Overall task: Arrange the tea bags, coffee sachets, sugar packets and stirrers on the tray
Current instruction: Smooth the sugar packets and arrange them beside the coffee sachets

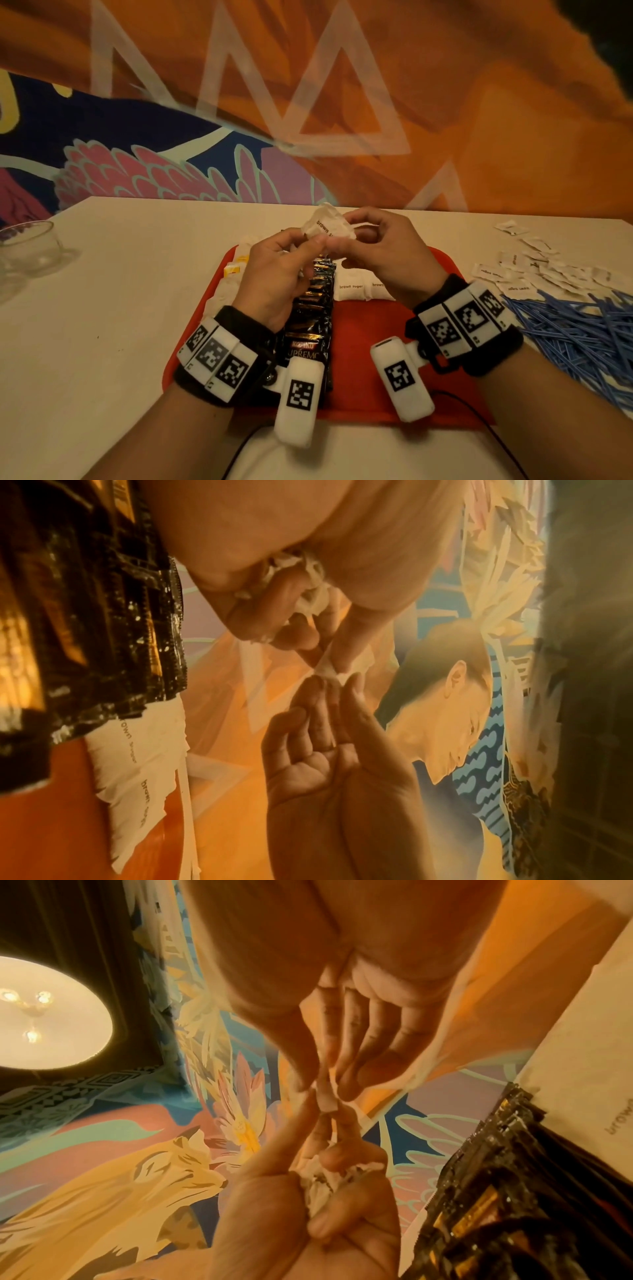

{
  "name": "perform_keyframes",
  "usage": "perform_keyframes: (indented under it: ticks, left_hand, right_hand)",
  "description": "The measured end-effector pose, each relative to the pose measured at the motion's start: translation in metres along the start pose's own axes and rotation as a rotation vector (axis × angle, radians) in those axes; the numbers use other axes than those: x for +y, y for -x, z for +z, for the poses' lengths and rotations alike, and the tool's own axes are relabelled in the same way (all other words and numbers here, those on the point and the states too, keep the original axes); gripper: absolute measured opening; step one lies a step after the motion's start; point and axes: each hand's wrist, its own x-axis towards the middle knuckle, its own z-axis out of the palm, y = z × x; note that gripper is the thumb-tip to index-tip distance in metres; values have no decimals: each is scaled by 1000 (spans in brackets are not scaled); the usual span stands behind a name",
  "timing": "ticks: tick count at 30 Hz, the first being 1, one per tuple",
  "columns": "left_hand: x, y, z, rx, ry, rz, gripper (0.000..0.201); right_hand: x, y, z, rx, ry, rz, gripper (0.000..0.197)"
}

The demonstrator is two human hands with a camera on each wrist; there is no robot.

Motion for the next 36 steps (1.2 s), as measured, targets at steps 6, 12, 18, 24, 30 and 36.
perform_keyframes:
  ticks: [6, 12, 18, 24, 30, 36]
  left_hand:
    - [2, 0, 0, -36, 47, -24, 16]
    - [0, 3, 5, -28, 61, -39, 18]
    - [3, 4, 5, 11, 55, 6, 22]
    - [3, 3, 6, 161, -60, 151, 15]
    - [7, 2, 5, 201, -118, 201, 15]
    - [13, 5, 5, 155, -11, 67, 21]
  right_hand:
    - [-3, -4, -4, 47, -121, 87, 8]
    - [-2, 0, 5, 55, -241, 130, 19]
    - [0, 0, 2, 20, -142, 93, 14]
    - [0, 0, -3, -30, 41, 34, 18]
    - [0, 0, -24, -14, 265, 47, 18]
    - [24, -8, -51, -77, 505, 382, 19]
